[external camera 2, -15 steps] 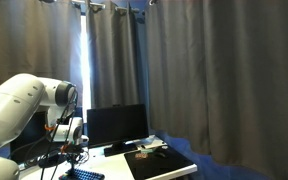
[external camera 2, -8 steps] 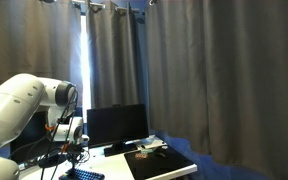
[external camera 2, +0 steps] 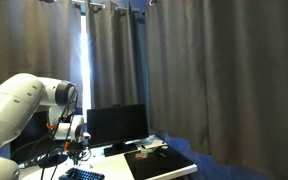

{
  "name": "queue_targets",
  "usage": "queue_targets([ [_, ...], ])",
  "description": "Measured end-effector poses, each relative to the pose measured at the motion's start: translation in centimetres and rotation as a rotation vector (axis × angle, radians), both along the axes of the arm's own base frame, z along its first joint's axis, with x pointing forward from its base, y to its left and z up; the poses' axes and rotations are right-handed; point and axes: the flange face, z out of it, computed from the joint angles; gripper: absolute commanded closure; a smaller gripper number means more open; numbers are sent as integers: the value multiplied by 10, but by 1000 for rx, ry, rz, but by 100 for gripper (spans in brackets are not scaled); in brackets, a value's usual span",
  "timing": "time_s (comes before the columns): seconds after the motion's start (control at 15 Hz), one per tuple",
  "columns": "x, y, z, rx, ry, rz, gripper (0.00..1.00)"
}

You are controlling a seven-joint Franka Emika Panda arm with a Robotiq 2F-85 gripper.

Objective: Press a key on the keyboard

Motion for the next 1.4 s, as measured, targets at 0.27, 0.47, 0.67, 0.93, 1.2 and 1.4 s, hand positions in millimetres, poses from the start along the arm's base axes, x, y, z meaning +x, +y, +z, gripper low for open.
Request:
queue_targets([
  [0.27, 2, 2, 11, 14, -11, 19, 26],
  [0.47, 4, 2, 26, 37, -24, 69, 5],
  [0.67, 10, -5, 48, 56, -47, 122, 0],
  [0.93, 20, -23, 81, 46, -65, 155, 0],
  [1.2, 21, -42, 116, 48, -36, 147, 0],
  [1.4, 16, -55, 144, 60, 9, 142, 0],
])
